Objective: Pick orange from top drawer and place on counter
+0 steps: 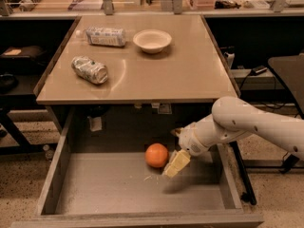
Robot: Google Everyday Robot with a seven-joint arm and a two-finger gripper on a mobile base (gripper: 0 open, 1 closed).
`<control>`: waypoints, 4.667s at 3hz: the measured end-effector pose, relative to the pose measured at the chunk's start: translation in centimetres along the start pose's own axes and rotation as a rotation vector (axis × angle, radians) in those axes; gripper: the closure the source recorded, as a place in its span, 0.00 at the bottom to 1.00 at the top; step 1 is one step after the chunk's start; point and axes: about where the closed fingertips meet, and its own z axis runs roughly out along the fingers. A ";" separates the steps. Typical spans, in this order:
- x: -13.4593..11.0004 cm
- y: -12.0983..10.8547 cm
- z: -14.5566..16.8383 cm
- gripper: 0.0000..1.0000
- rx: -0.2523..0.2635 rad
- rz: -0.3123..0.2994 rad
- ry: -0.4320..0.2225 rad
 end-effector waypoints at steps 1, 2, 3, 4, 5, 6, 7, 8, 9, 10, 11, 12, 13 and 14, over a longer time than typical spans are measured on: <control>0.0 0.0 0.1 0.00 0.000 0.001 -0.001; 0.3 0.6 0.5 0.00 0.038 -0.031 -0.002; 0.2 1.4 1.0 0.00 0.084 -0.071 -0.023; 0.0 2.0 1.5 0.00 0.101 -0.094 -0.047; -2.3 2.3 2.0 0.00 0.064 -0.110 -0.127; -2.6 2.4 2.0 0.00 0.058 -0.112 -0.136; -2.6 2.4 2.0 0.18 0.058 -0.112 -0.136; -2.6 2.4 2.1 0.43 0.058 -0.112 -0.136; -2.6 2.4 2.1 0.66 0.058 -0.113 -0.136; -2.6 2.4 2.1 0.90 0.058 -0.113 -0.136; -2.6 2.4 2.1 1.00 0.058 -0.113 -0.136; -2.7 2.4 2.0 1.00 0.058 -0.113 -0.136; -3.6 2.6 1.1 1.00 0.085 -0.118 -0.138; -5.8 3.0 -2.3 1.00 0.140 -0.157 -0.157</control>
Offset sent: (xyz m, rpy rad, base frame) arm -0.0155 0.0038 -0.0105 -0.0288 -0.1375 -0.0098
